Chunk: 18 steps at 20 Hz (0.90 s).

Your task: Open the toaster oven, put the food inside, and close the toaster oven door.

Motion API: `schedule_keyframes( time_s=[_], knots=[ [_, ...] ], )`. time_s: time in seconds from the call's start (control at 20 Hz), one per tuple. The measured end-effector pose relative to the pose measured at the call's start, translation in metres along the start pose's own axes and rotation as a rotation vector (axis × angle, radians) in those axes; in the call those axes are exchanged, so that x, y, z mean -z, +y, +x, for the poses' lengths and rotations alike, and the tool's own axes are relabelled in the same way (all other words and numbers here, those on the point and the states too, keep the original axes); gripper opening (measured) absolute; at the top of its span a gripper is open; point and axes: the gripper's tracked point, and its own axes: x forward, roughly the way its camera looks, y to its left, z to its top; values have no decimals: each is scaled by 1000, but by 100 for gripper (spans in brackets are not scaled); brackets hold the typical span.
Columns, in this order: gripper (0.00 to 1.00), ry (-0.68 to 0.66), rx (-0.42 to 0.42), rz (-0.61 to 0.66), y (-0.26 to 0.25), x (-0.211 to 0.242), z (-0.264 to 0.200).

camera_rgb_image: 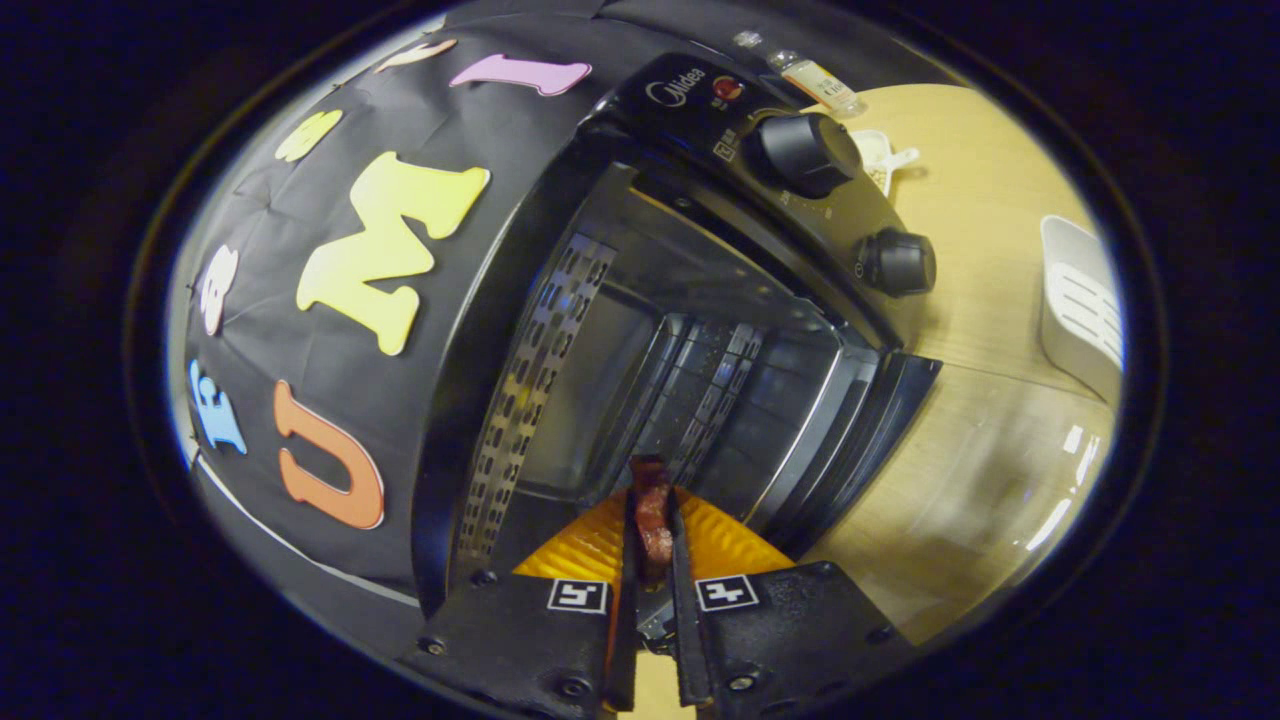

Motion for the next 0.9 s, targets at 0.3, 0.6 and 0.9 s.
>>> schedule_keyframes(
  time_s=[0.3, 0.6, 0.9],
  knots=[
    [68, -42, 94, -372, -5, -13, -8],
    [98, -49, 90, -565, 6, -17, -23],
    [99, 6, 43, -735, 9, -24, -71]
  ],
)
